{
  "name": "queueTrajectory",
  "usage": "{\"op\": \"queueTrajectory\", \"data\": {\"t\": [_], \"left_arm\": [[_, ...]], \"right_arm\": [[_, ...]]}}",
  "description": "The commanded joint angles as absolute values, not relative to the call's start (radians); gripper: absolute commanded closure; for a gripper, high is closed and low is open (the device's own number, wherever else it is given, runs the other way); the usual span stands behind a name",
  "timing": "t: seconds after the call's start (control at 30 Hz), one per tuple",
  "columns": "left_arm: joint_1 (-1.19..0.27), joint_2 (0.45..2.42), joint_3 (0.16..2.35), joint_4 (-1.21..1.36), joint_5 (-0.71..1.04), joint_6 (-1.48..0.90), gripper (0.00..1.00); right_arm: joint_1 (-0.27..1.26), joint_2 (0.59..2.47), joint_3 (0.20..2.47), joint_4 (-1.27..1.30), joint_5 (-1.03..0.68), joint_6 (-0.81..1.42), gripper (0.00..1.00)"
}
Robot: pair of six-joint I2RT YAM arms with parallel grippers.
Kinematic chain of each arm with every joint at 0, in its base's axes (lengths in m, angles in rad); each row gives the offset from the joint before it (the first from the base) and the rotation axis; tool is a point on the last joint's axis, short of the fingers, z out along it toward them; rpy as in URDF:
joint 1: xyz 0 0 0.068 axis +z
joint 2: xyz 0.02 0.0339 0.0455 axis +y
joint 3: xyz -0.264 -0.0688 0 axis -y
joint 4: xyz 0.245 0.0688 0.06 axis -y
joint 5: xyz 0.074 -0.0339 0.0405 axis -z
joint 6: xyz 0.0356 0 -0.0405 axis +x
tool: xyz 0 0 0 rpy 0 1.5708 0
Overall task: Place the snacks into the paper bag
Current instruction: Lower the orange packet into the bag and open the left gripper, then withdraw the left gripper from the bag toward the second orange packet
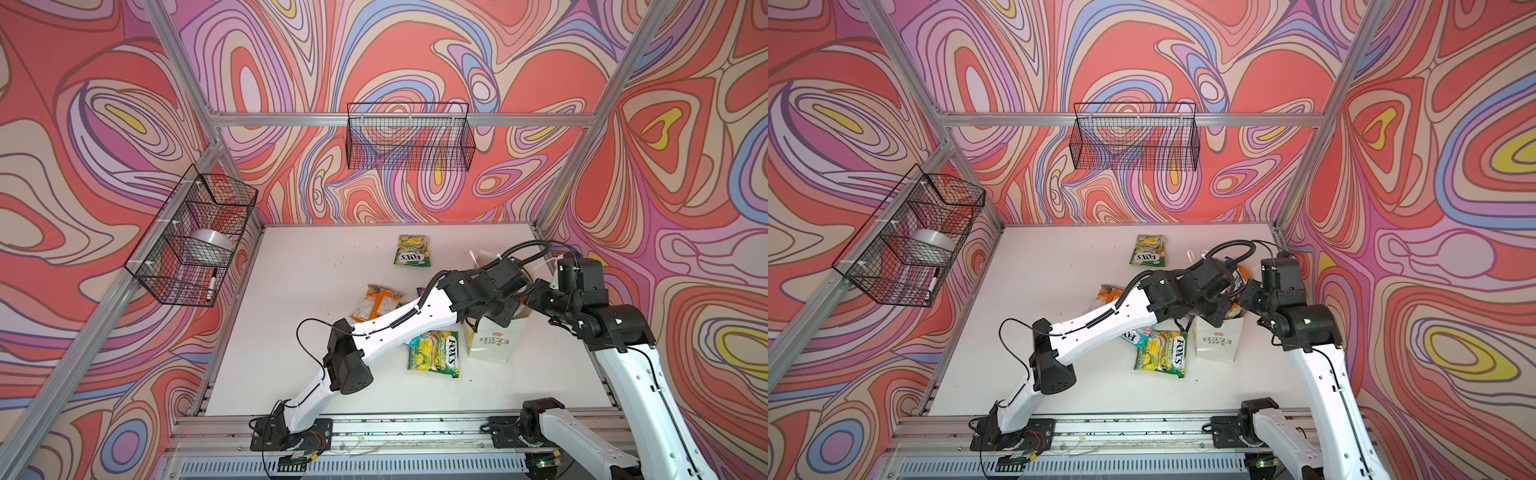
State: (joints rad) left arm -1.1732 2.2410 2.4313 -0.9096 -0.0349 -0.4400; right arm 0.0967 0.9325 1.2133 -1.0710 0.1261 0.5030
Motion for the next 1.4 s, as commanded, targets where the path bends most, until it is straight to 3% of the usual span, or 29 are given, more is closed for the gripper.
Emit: {"op": "queueTrajectory", "data": {"t": [0.0, 0.27, 0.6, 0.7, 0.83, 1.13, 1.37], "left_arm": [[-1.178, 2.26, 2.454, -0.926, -0.026, -0.423, 0.84], [-1.177, 2.248, 2.506, -0.93, -0.014, -0.42, 0.56], [-1.17, 2.128, 2.53, -0.889, -0.001, -0.384, 0.39], [-1.163, 2.07, 2.513, -0.871, -0.003, -0.351, 0.26], [-1.151, 1.949, 2.41, -0.796, -0.02, -0.305, 0.01], [-1.095, 1.568, 2.016, -0.559, 0.017, -0.244, 0.0], [-1.006, 1.371, 1.88, -0.625, -0.147, -0.245, 0.0]], "right_arm": [[0.093, 0.933, 1.239, -1.045, 0.12, 0.509, 1.0], [0.094, 0.931, 1.241, -1.048, 0.121, 0.508, 1.0], [0.093, 0.931, 1.236, -1.042, 0.122, 0.511, 1.0], [0.094, 0.931, 1.241, -1.038, 0.123, 0.511, 1.0], [0.093, 0.934, 1.242, -1.032, 0.121, 0.511, 1.0], [0.092, 0.933, 1.252, -1.02, 0.127, 0.501, 1.0], [0.093, 0.936, 1.243, -1.005, 0.13, 0.489, 1.0]]}}
